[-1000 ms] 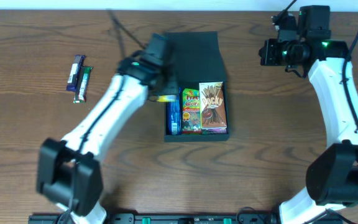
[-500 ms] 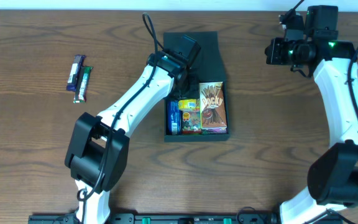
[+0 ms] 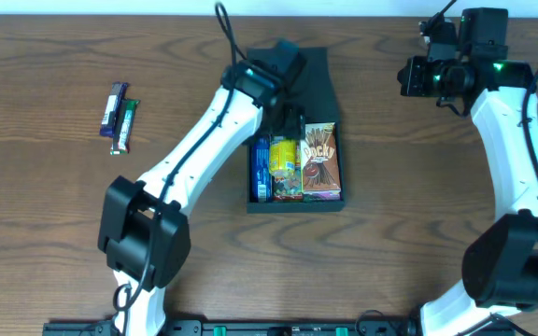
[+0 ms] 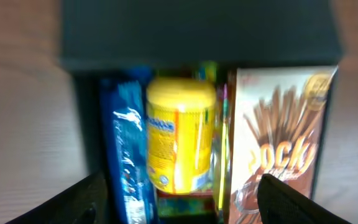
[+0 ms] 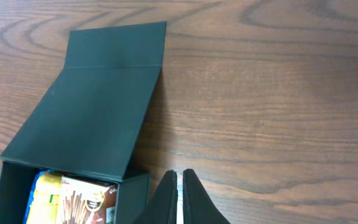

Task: Pack container
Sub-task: 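Carry the Mentos bottle into the box and release it, then move the left gripper to the green candy bar and grasp it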

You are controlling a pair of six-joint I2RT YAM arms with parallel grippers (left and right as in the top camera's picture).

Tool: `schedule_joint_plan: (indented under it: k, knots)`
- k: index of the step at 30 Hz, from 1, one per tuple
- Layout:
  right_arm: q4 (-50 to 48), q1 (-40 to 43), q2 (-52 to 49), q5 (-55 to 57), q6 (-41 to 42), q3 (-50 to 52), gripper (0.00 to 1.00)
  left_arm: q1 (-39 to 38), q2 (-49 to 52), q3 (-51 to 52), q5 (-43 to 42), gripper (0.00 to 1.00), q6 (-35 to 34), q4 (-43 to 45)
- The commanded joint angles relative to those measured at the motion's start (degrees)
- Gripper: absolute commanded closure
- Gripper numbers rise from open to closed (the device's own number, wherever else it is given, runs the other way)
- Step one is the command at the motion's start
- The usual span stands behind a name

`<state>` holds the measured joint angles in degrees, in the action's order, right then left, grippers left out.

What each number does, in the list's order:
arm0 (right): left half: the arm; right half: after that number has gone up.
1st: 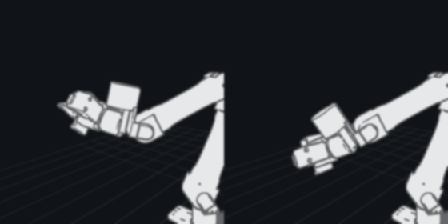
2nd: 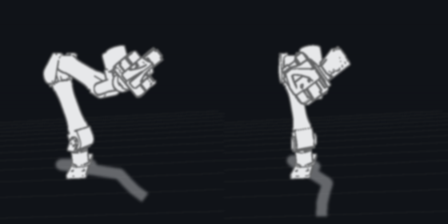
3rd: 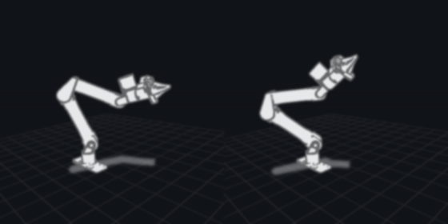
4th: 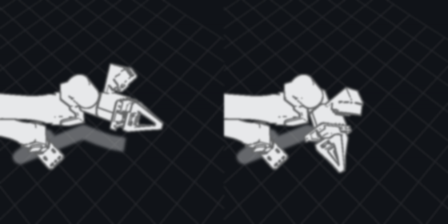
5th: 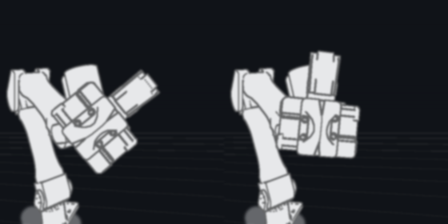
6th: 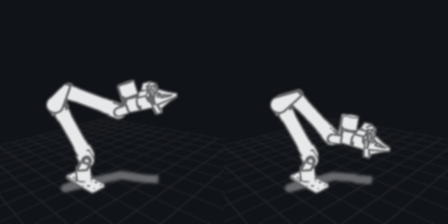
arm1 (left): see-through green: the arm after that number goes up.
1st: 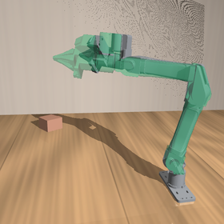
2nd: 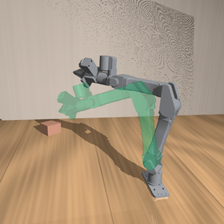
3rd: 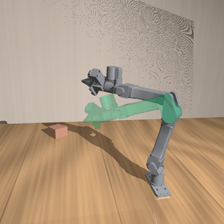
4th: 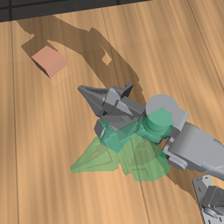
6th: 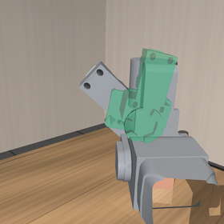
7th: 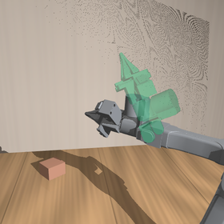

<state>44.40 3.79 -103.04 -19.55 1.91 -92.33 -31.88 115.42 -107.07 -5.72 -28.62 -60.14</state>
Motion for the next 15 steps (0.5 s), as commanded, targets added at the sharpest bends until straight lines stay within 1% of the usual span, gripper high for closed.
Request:
schedule_joint_plan:
  k: [1, 3, 4, 6, 9, 11, 14, 15]
  knots:
    - [0.0, 0.5, 0.8, -0.4, -0.6, -0.9, 0.94, 3.4, -2.1, -4.0, 12.4, 0.20, 0.3, -2.1]
    - [0.2, 0.4, 0.8, -0.4, -0.6, -0.9, 0.94, 6.4, -3.0, -4.4, 17.9, 0.18, 0.3, -2.6]
    - [0.4, 0.3, 0.8, -0.4, -0.6, -0.9, 0.93, 8.6, -3.2, -4.4, 19.7, 0.15, 0.5, -2.7]
    - [1.0, 0.2, 0.8, -0.4, -0.4, -0.9, 0.94, 14.6, -3.2, -4.3, 20.3, 0.14, 4.5, -2.6]
    - [1.6, 0.2, 0.8, -0.4, -0.2, -0.9, 0.94, 21.6, -3.2, -3.8, 21.2, 0.12, 8.7, -1.5]
    - [1.8, 0.2, 0.8, -0.4, -0.2, -0.9, 0.94, 26.4, -3.2, -3.6, 21.2, 0.13, 13.1, 0.2]
    - [1.9, 0.2, 0.8, -0.4, -0.2, -0.9, 0.94, 32.3, -3.2, -3.4, 20.7, 0.12, 18.0, 3.8]
    - [1.9, 0.2, 0.8, -0.4, -0.2, -0.9, 0.94, 34.2, -3.2, -3.1, 20.1, 0.10, 19.4, 5.5]
